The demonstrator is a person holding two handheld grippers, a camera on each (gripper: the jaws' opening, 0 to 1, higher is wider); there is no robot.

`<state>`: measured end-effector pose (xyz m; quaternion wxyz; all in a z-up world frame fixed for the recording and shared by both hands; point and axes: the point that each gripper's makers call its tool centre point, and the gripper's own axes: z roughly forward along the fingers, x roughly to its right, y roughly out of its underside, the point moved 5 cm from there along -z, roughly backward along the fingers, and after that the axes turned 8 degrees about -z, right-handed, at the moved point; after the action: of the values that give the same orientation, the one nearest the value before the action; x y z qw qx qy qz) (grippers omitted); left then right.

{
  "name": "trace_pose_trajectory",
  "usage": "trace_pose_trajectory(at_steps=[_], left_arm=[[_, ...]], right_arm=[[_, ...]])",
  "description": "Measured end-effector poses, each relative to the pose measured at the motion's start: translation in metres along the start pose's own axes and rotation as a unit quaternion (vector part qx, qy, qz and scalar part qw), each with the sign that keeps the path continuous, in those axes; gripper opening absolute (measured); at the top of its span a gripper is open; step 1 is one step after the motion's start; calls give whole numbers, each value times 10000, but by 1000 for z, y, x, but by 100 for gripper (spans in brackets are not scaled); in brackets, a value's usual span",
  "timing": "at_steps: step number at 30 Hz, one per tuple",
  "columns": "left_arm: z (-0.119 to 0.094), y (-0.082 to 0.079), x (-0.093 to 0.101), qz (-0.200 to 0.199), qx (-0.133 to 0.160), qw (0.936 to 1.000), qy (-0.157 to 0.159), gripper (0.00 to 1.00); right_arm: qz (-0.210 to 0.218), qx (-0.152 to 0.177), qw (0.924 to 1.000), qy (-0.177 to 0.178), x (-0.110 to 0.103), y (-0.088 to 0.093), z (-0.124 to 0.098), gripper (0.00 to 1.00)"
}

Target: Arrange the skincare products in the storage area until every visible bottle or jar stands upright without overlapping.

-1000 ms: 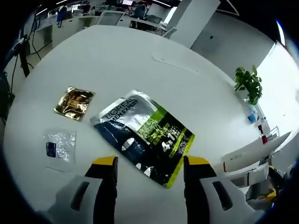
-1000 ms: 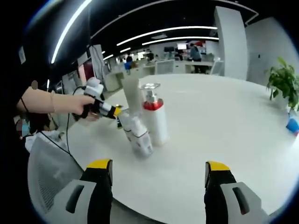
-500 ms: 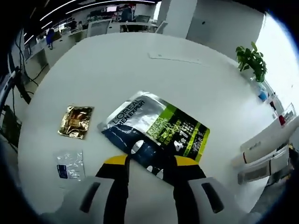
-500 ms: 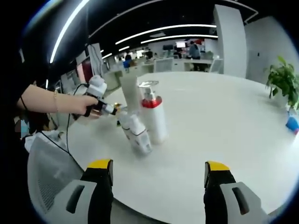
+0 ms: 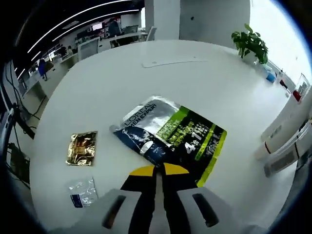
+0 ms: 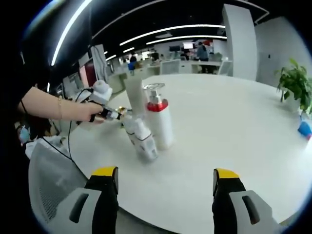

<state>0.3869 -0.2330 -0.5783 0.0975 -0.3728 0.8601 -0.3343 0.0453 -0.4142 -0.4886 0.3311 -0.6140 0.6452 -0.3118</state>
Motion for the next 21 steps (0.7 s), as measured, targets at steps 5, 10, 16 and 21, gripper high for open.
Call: trace_pose_trajectory(at_steps=[5,10,16,21], left_arm=[[6,-1,-6,-312,7,9992,234,0],[2,-2,-6,-1052,149,9924,627,0],[-18,-11,-3,-1290,364,9868,914,0],[-45,-17,-3,-1701,610,9773,1108,0]], right_arm=[[-13,-7,10000,6,1,0,0,83],[-26,-11,10000,7,1,0,0,82],[-25,15,10000,13,1,-1,1,83],[-69,4,10000,-19,-1,-1,1,83]])
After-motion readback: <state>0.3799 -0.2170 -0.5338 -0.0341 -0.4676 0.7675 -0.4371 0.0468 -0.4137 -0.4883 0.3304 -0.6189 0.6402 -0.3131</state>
